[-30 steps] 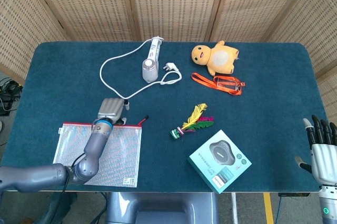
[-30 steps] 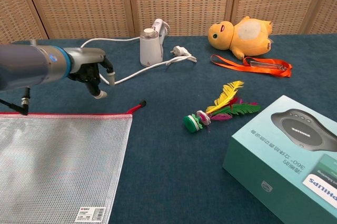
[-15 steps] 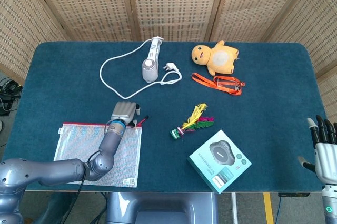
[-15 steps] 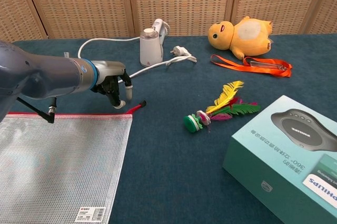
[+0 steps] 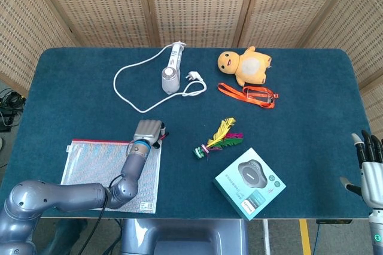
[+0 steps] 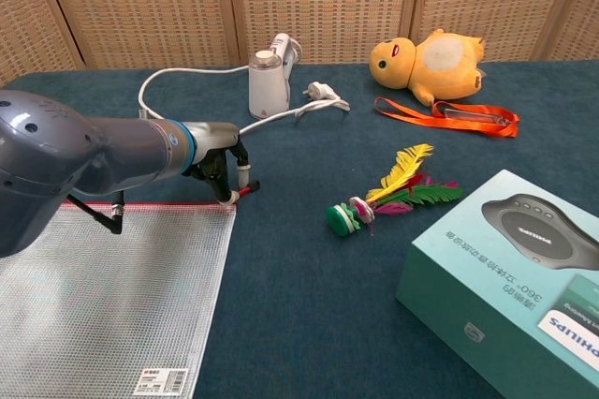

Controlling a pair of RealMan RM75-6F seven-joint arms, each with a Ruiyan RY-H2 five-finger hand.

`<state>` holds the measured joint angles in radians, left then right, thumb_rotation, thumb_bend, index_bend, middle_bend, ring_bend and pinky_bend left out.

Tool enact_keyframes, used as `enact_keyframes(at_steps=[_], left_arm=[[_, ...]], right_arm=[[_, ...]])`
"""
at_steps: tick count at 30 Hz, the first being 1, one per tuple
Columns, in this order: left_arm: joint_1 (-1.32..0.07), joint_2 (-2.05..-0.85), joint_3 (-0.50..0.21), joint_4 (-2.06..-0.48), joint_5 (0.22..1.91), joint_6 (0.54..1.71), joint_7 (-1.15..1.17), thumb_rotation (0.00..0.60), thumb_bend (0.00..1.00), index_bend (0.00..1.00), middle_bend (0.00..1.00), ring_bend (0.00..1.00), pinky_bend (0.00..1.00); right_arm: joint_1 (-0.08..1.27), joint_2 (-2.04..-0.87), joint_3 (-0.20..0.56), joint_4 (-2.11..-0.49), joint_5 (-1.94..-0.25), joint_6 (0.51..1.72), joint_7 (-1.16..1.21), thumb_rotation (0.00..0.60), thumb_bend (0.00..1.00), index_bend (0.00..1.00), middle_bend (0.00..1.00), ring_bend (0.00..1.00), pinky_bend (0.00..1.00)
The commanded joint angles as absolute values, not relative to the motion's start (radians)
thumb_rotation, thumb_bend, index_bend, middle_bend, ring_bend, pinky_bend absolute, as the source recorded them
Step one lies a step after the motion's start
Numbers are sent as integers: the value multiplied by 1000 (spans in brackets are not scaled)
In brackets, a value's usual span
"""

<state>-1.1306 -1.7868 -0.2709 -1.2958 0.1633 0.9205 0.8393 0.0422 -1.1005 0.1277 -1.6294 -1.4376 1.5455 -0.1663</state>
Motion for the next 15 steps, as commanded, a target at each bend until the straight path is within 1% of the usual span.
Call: enact_keyframes(at_steps=[1, 8, 15], left_arm=[[-1132, -1794, -272, -1288, 167, 924, 833, 600, 448, 430, 897, 886, 939], [-1129, -1810, -268, -1273, 174, 905, 819, 600, 446, 441, 897, 886, 939], [-1135, -1830, -266, -1246, 194, 912, 817, 600, 443, 441, 897, 886, 938]], right_arm=[[42, -1100, 126, -1630, -1438, 1545, -165, 600, 0, 73, 0, 0, 0], [43, -1101, 124, -1630, -1439, 1543, -165, 600, 0, 76, 0, 0, 0], [45, -1102, 123, -1629, -1438, 1540, -164, 600, 0, 78, 0, 0, 0]])
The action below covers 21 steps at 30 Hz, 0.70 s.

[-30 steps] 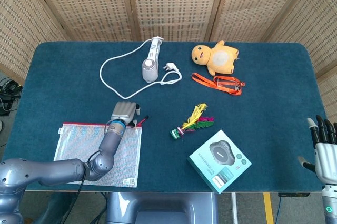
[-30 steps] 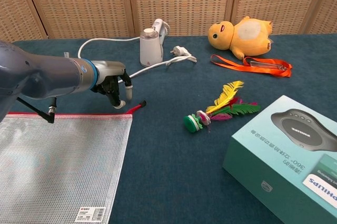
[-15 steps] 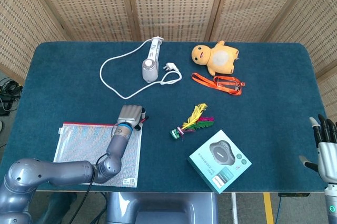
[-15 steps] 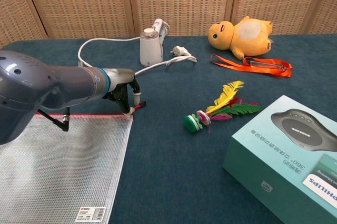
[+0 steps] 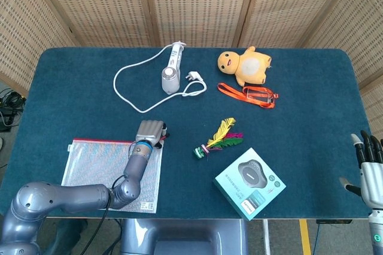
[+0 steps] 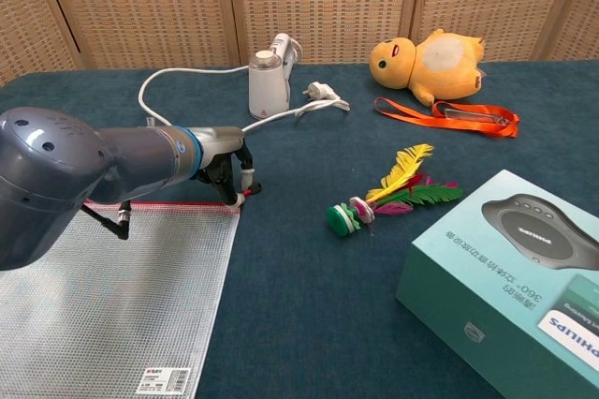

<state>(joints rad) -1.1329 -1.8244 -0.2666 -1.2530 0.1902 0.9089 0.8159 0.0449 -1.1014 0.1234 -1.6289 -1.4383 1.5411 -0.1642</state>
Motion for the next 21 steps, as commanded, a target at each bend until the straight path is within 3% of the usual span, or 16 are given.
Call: enact_keyframes(at_steps=[1, 16, 21], left_arm=[[-1136, -1836, -267, -1239, 194, 911, 816, 600, 443, 442, 897, 886, 938], [-1130, -1863, -268, -1226, 241, 918, 797, 600, 454, 617, 897, 886, 938], [-1124, -1861, -272, -1232, 258, 921, 786, 600, 616, 641, 897, 886, 938]], right_arm=[[45, -1102, 123, -1628, -1438, 1540, -164, 600, 0, 79, 0, 0, 0], [45, -1099, 120, -1631, -1445, 1545, -152, 600, 0, 82, 0, 0, 0], [45, -1098, 118, -1633, -1448, 1544, -149, 600, 0, 84, 0, 0, 0]])
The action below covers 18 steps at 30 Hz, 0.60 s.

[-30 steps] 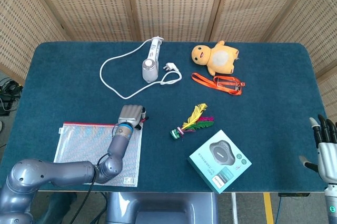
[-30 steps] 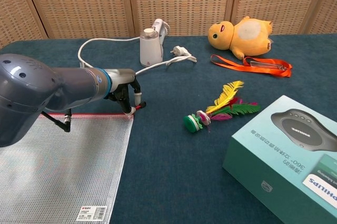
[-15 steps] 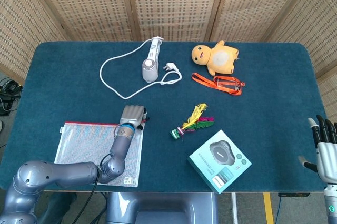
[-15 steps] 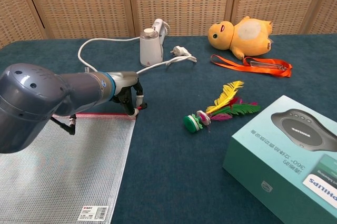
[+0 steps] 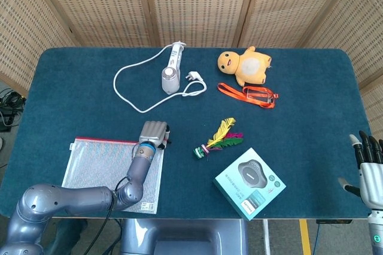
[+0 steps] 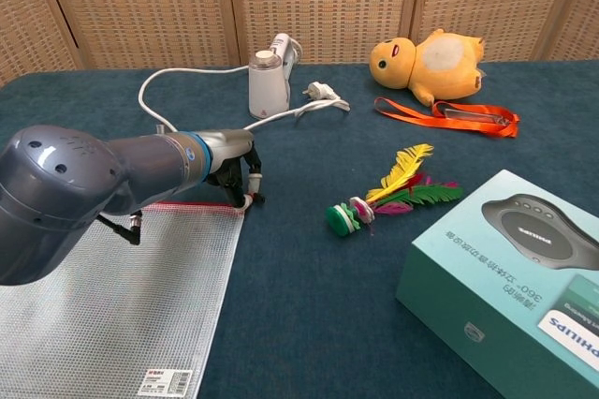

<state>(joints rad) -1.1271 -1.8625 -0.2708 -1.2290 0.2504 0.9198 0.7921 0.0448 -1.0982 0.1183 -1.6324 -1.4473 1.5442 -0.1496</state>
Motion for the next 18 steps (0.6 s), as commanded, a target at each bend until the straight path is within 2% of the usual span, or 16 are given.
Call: enact_keyframes(at_steps=[1, 6, 13, 18], left_arm=[[-1122, -1860, -273, -1236, 262, 922, 783, 600, 643, 648, 897, 886, 938], [-1113, -1842, -273, -1266, 286, 937, 778, 600, 771, 681, 897, 886, 938], [-1075, -1756, -289, -1390, 366, 974, 721, 600, 847, 744, 897, 886, 938], [-1037, -1698, -316, -1462, 429, 974, 633, 600, 858, 756, 897, 886, 938]], right_arm=[[45, -1098, 118, -1633, -1448, 1545, -149, 600, 0, 84, 0, 0, 0], [44, -1097, 116, -1635, -1452, 1547, -149, 600, 0, 86, 0, 0, 0], [45, -1101, 110, -1636, -1459, 1545, -156, 600, 0, 87, 0, 0, 0], [51, -1105, 105, -1635, -1460, 1529, -154, 600, 0, 89, 0, 0, 0]])
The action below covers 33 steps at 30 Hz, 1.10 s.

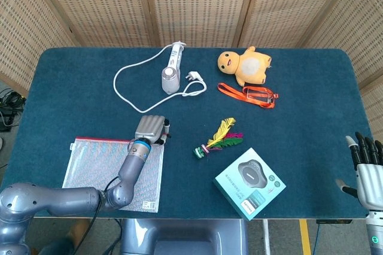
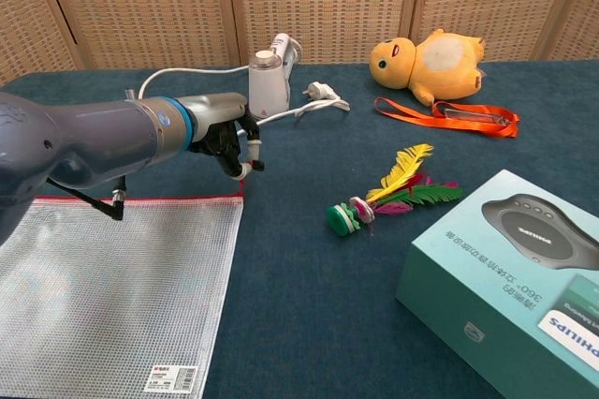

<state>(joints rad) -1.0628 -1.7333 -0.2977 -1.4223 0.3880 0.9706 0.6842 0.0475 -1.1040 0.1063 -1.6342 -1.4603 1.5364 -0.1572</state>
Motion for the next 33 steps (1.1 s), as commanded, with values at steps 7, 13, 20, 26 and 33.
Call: enact_keyframes(at_steps=[7, 13, 20, 26, 33], left_arm=[[-991, -1634, -335, -1538, 572, 964, 506, 600, 859, 757, 898, 886, 938], [-967, -1611, -344, -1565, 689, 952, 404, 600, 861, 757, 898, 886, 938], [-948, -1601, -366, -1598, 829, 986, 300, 600, 861, 754, 897, 886, 938], [-938, -1606, -377, -1608, 898, 1018, 241, 600, 862, 757, 898, 886, 940], [-953, -1599, -389, -1634, 896, 1024, 254, 600, 860, 764, 898, 886, 941]], right_arm=[[122, -1052, 126, -1669, -1468, 1423, -49, 600, 0, 94, 0, 0, 0], [209, -974, 166, -1755, -1453, 1303, 30, 600, 0, 107, 5, 0, 0], [390, -899, 249, -1799, -1382, 1038, 265, 600, 0, 136, 341, 208, 278], [540, -921, 270, -1731, -1326, 783, 427, 600, 0, 138, 552, 475, 685], [688, -974, 309, -1718, -1170, 538, 553, 600, 0, 158, 690, 657, 914]])
